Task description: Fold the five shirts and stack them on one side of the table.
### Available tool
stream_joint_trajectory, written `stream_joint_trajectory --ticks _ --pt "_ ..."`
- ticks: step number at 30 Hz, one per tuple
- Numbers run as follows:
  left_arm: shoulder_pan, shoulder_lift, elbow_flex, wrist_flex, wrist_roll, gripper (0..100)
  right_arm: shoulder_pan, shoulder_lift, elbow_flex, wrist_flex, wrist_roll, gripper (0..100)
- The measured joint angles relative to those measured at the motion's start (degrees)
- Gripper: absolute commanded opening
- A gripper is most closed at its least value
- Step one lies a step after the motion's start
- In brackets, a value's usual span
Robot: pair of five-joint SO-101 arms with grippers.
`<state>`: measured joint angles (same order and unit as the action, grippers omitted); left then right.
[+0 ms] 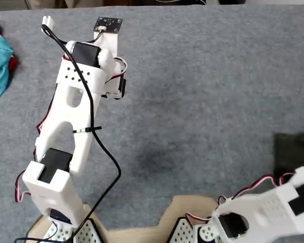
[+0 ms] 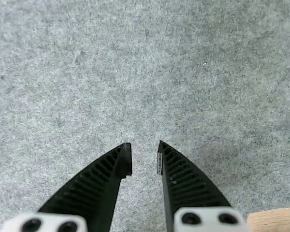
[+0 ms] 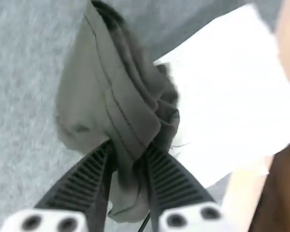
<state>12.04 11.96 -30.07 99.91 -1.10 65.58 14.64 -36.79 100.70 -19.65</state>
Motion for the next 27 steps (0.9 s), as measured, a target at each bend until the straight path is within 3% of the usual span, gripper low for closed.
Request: stream_joint_trajectory --ticks 17,27 --pt "0.0 0.0 0.0 0.0 0.0 10 13.98 0.0 0.44 0.18 8.97 0.6" --pt "0.0 0.0 0.0 0.0 0.0 10 17.76 0.0 0.97 0.18 13.54 0.9"
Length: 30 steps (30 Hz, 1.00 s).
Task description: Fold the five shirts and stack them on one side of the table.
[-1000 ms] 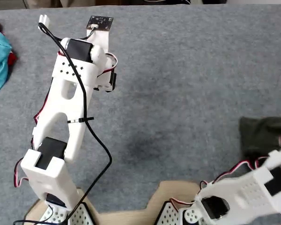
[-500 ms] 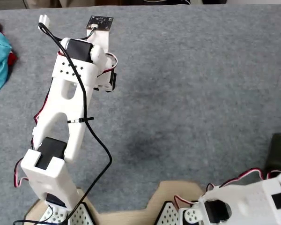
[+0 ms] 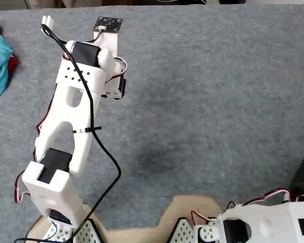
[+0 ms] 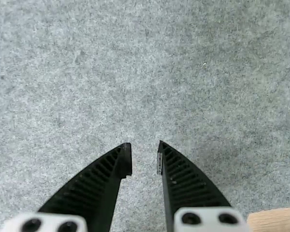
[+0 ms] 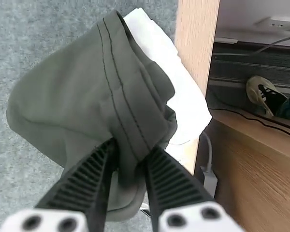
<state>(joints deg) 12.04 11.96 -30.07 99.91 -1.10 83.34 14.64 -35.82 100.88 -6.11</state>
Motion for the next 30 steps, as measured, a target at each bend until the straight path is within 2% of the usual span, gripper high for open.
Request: stream_joint_trajectory --ticks 6,10,13,16,24,27,30 --pt "0.0 0.0 0.0 0.0 0.0 11 0.18 3.52 0.0 0.0 1.85 2.3" --pt "0.0 0.0 0.0 0.0 0.0 11 0.44 5.1 0.0 0.0 7.56 15.8" --pt "0.0 0.0 0.0 0.0 0.0 11 0.88 5.19 0.09 0.0 9.41 26.7" --pt "0.0 0.0 0.0 0.0 0.0 11 1.67 5.19 0.09 0.0 10.11 32.6" --pt "0.0 0.0 0.0 0.0 0.0 11 1.14 0.0 0.26 0.0 9.67 32.9" --pt "0.0 0.0 0.0 0.0 0.0 10 -2.2 -3.16 1.14 0.09 6.51 32.4" --pt "-2.73 0.0 -0.97 0.0 -0.09 10 -7.91 -6.68 4.13 0.09 3.6 24.6"
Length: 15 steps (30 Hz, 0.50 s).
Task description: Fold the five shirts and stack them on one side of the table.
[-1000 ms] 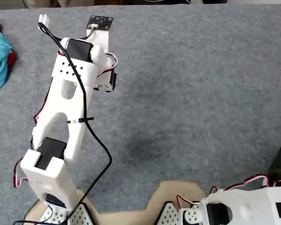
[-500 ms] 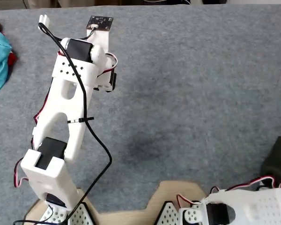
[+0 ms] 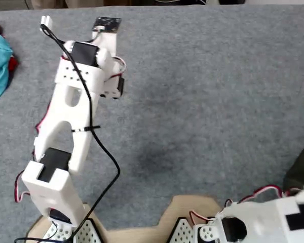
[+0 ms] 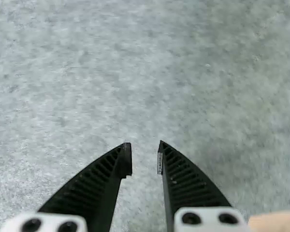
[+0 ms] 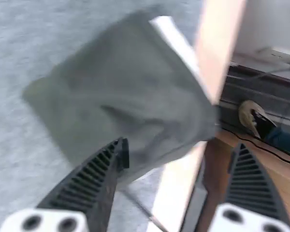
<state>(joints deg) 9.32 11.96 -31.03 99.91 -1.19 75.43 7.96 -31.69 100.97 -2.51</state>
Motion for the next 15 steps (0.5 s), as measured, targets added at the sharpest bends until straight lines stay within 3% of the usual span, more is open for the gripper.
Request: stream_joint_trajectory --ticks 5,11,15 --pt "-8.88 -0.88 -3.96 0.26 0.0 11 -12.75 -8.97 8.18 0.0 -2.81 0.8" --pt "-24.7 -7.3 -3.78 0.26 -0.97 11 -29.98 -19.87 18.37 0.0 -5.8 3.7" --pt "-37.01 -8.7 0.26 0.26 -7.82 11 -41.49 -23.47 23.56 0.0 -8.0 3.7"
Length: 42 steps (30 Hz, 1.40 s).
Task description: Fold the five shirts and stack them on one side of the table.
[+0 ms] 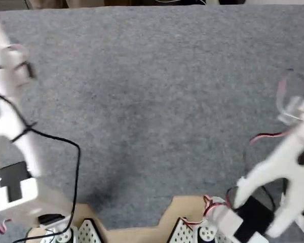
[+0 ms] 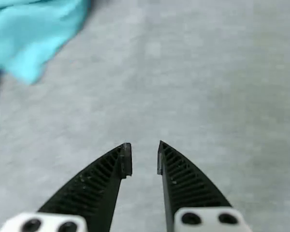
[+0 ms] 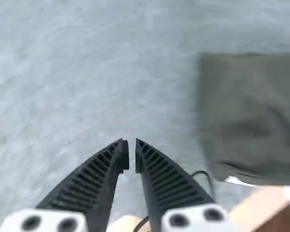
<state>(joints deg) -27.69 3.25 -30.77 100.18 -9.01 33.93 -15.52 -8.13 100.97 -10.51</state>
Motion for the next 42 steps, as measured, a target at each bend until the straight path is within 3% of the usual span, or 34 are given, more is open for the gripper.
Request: stream_joint_trajectory --ticks 7,15,21,23,30,42 --pt "-21.54 5.27 3.52 0.0 -12.75 11 -15.56 -0.18 3.34 0.0 -4.22 3.7" --pt "-35.96 19.08 -3.52 0.0 -14.33 11 -26.55 -0.18 3.34 0.0 -4.57 3.7" --pt "-43.6 23.74 -14.86 0.0 -11.08 33 -29.45 -0.18 3.34 0.0 -4.57 3.7" --pt "-46.15 24.0 -18.81 0.0 -9.05 34 -29.45 -0.18 3.43 0.0 -4.57 3.7" --pt "-49.85 24.35 -23.12 -2.46 -7.21 34 -29.71 -0.18 11.69 0.0 -4.57 3.8" --pt "-46.07 42.55 -17.49 -27.34 -7.12 34 -29.71 -0.18 23.3 -4.84 -4.57 3.7"
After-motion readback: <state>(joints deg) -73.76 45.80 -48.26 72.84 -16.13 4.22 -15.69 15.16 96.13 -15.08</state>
